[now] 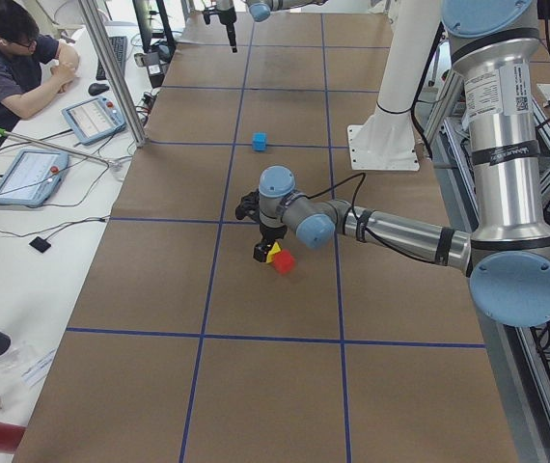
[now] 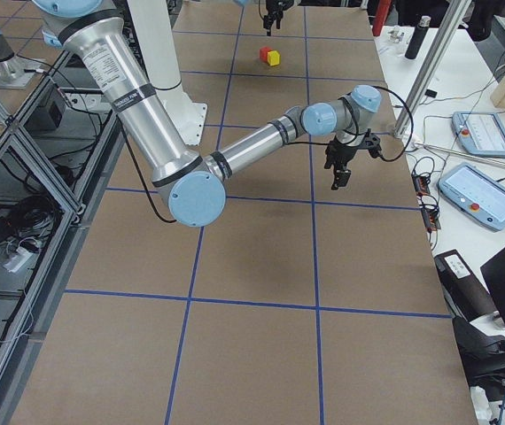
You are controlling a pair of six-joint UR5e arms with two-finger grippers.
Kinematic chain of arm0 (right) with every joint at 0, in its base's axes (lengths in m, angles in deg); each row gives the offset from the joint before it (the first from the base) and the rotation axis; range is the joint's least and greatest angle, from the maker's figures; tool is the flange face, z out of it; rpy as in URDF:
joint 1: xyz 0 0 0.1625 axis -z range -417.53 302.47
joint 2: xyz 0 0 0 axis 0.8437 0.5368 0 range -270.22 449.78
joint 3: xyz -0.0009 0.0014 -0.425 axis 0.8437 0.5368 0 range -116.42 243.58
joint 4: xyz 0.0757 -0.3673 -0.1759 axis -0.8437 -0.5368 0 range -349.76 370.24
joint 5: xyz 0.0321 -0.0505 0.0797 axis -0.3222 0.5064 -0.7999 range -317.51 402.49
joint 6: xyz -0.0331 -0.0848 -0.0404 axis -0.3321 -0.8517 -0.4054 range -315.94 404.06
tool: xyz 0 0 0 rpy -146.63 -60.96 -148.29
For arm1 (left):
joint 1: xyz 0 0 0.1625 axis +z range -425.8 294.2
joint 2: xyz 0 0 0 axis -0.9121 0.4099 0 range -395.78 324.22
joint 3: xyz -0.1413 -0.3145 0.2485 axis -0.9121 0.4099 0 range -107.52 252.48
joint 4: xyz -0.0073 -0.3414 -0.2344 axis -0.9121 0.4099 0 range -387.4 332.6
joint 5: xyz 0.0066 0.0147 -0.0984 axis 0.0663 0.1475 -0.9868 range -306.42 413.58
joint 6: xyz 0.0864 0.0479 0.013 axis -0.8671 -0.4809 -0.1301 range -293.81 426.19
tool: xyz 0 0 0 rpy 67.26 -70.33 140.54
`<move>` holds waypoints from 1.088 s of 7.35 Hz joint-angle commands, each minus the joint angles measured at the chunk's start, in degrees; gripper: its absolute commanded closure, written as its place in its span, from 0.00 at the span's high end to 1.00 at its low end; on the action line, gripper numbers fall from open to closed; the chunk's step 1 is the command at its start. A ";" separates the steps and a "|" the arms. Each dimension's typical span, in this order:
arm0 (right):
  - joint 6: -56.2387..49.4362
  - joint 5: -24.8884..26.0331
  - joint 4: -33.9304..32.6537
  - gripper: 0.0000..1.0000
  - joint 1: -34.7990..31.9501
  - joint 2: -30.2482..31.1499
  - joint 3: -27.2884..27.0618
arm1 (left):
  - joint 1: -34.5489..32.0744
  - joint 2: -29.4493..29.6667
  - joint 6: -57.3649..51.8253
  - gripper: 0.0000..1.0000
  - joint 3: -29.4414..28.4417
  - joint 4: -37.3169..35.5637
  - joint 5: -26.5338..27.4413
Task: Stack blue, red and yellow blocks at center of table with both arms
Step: 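Lower the left gripper around the red block beside the yellow block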
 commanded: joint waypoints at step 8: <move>0.43 -0.40 0.01 1.00 -0.03 0.94 -0.15 | 7.40 1.47 -0.87 0.99 -3.76 0.41 2.06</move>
